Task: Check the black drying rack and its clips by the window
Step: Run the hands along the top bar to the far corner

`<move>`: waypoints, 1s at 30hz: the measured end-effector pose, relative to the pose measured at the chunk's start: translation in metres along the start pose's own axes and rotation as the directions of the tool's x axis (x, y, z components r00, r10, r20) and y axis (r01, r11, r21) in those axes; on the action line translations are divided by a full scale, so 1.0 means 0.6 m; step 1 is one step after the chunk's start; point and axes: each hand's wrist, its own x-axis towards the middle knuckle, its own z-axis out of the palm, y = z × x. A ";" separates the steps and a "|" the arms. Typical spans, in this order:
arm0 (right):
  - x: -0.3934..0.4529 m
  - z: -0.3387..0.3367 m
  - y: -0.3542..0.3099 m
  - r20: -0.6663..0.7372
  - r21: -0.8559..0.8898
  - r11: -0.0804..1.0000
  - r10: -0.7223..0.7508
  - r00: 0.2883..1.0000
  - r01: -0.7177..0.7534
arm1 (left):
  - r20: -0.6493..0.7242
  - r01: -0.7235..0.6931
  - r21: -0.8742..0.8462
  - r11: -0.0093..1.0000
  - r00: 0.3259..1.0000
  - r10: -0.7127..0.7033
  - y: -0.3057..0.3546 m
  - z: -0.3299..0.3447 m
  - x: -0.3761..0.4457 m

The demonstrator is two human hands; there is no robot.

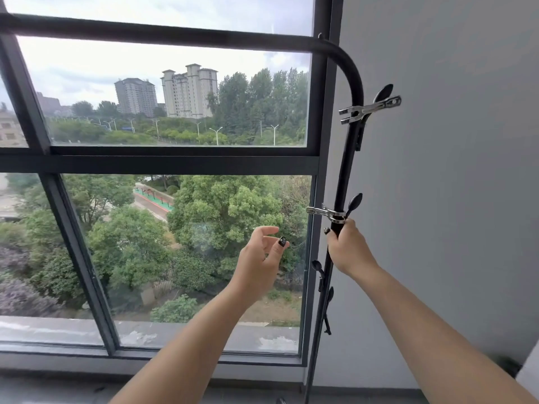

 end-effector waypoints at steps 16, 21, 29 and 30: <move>-0.146 -0.031 -0.405 -0.132 -0.437 0.680 -0.697 0.705 0.590 | -0.274 -0.139 0.158 0.978 0.945 0.179 0.094 -0.278 -0.031; -0.153 0.019 -0.512 -0.162 -0.413 0.537 -0.838 0.521 0.736 | -0.424 -0.129 0.298 0.946 0.870 0.252 0.107 -0.415 -0.048; -0.106 0.126 -0.668 -0.094 -0.471 0.431 -0.892 0.442 0.770 | -0.557 -0.038 0.556 0.830 0.724 0.406 0.112 -0.615 -0.052; -0.098 0.135 -0.683 -0.093 -0.485 0.438 -0.887 0.453 0.757 | -0.555 -0.017 0.589 0.808 0.718 0.419 0.108 -0.636 -0.049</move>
